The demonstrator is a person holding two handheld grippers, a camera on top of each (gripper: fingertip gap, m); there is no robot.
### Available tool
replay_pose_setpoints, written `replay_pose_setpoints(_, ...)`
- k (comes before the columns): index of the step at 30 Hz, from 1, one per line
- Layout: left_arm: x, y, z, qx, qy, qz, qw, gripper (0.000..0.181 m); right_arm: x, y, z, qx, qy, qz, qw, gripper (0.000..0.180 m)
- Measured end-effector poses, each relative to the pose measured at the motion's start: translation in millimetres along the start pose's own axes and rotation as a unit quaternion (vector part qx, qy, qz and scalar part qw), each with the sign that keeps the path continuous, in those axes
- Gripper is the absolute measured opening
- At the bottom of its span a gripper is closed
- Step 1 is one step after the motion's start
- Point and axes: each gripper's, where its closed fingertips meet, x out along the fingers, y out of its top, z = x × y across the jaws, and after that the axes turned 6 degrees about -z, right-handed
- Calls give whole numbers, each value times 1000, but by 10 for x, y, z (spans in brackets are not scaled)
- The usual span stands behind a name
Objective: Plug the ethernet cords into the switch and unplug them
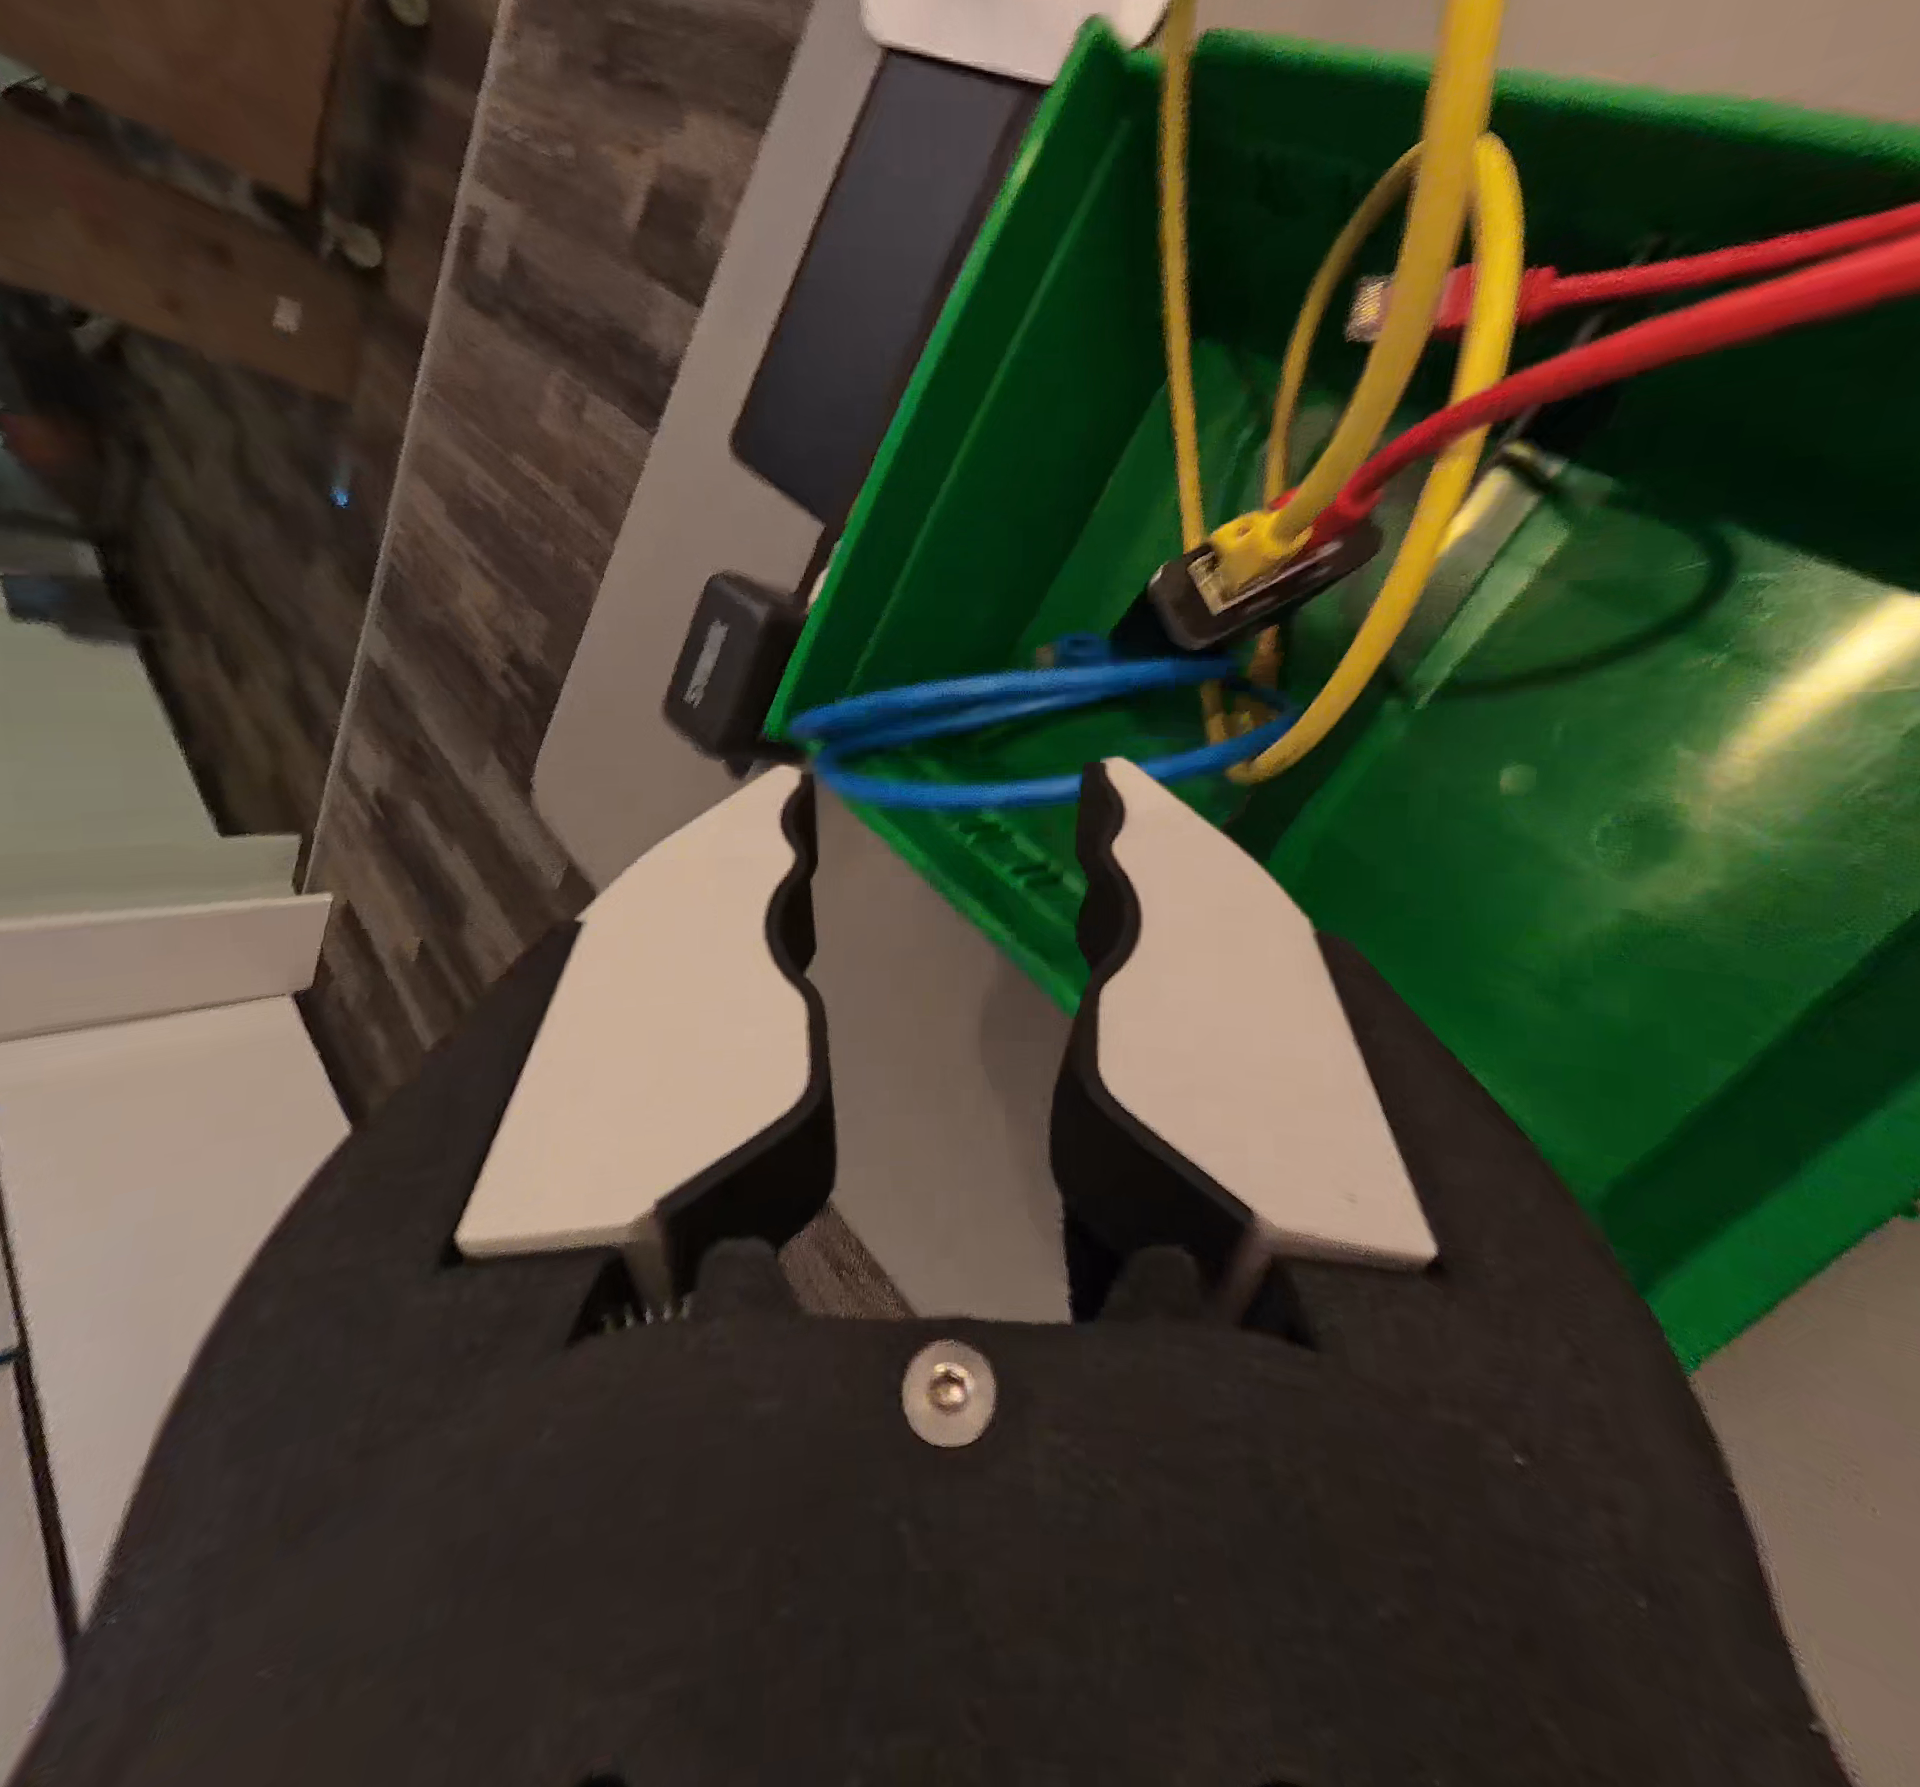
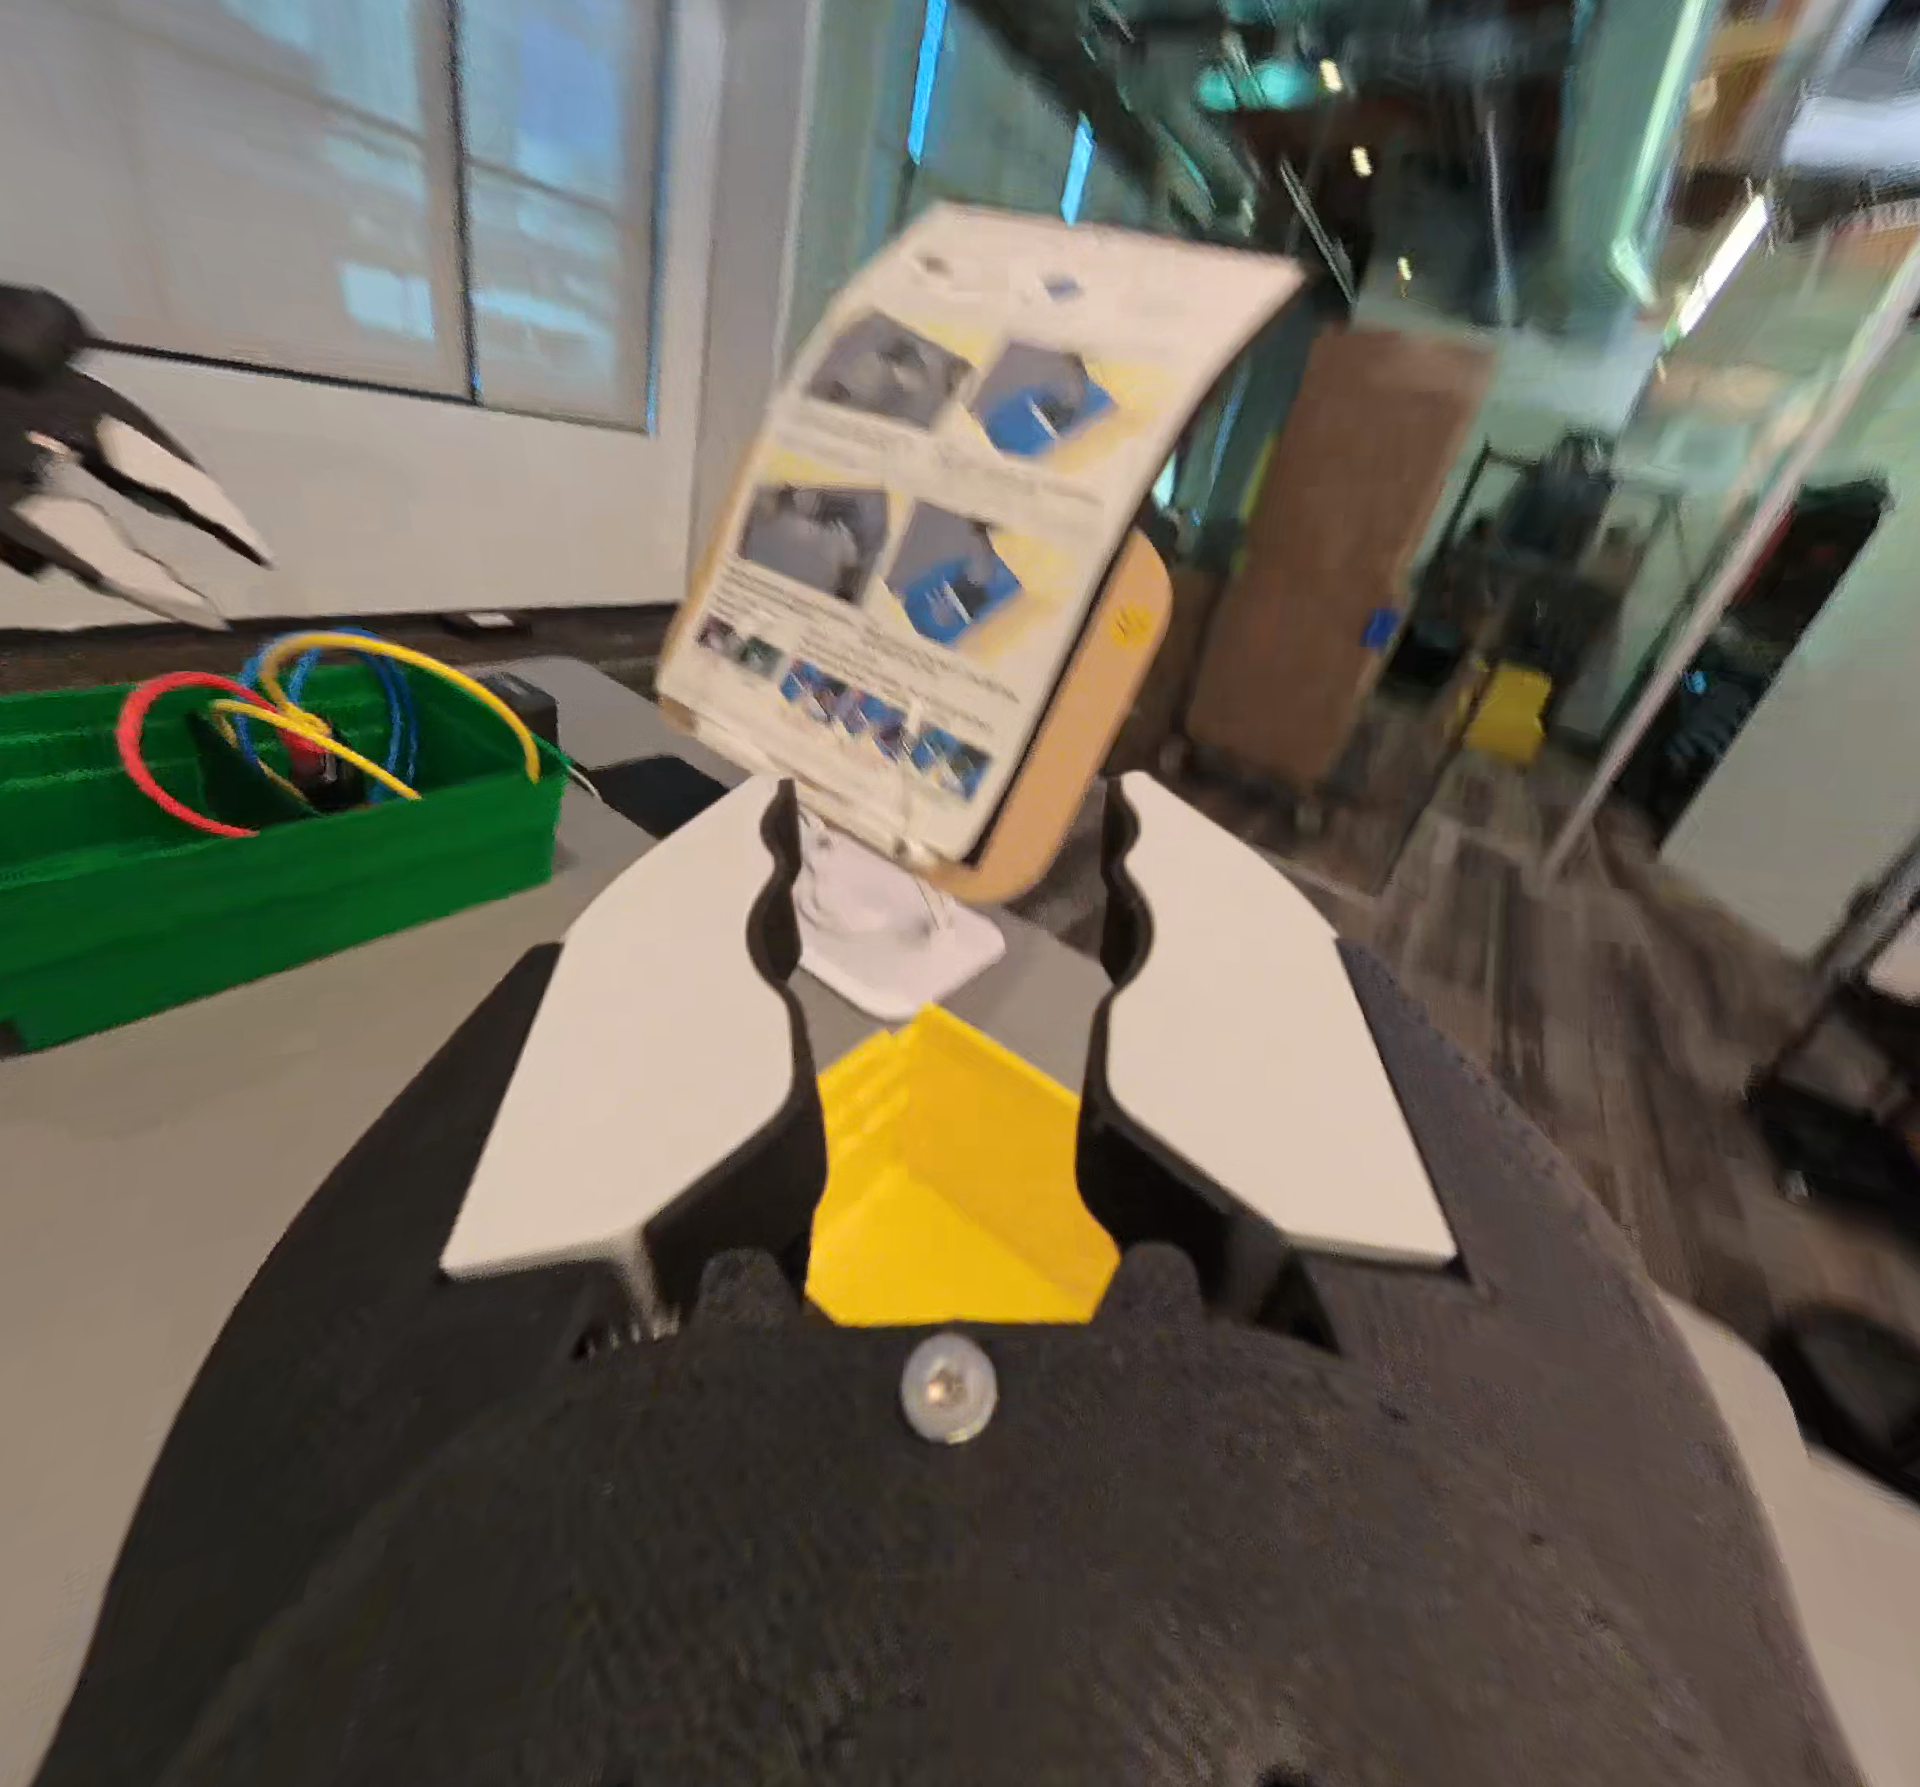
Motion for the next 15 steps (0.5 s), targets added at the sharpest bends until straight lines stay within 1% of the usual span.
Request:
replay_pose_setpoints(2,97,138,76,45,-9,2,999,48,103,182,-197,-19,21,22,999,61)
replay_pose_setpoints(3,131,185,95,74,-6,1,997,49,156,242,-230,-25,17,23,999,64)
replay_pose_setpoints(6,186,336,175,132,-12,5,991,49,283,382,-247,-55,4,44,998,64)
replay_pose_setpoints(8,207,429,246,159,-24,9,987,49,389,416,-166,-47,-9,71,996,63)
replay_pose_setpoints(10,271,450,270,192,-22,-5,981,49,506,367,-173,-8,12,101,995,62)
replay_pose_setpoints(12,353,417,318,219,-32,-30,975,49,622,318,-193,5,26,138,990,57)
replay_pose_setpoints(13,384,414,343,235,-36,-36,971,47,694,267,-198,8,32,134,990,57)
replay_pose_setpoints(15,424,433,401,259,-44,-42,964,43,805,127,-207,6,38,96,995,57)
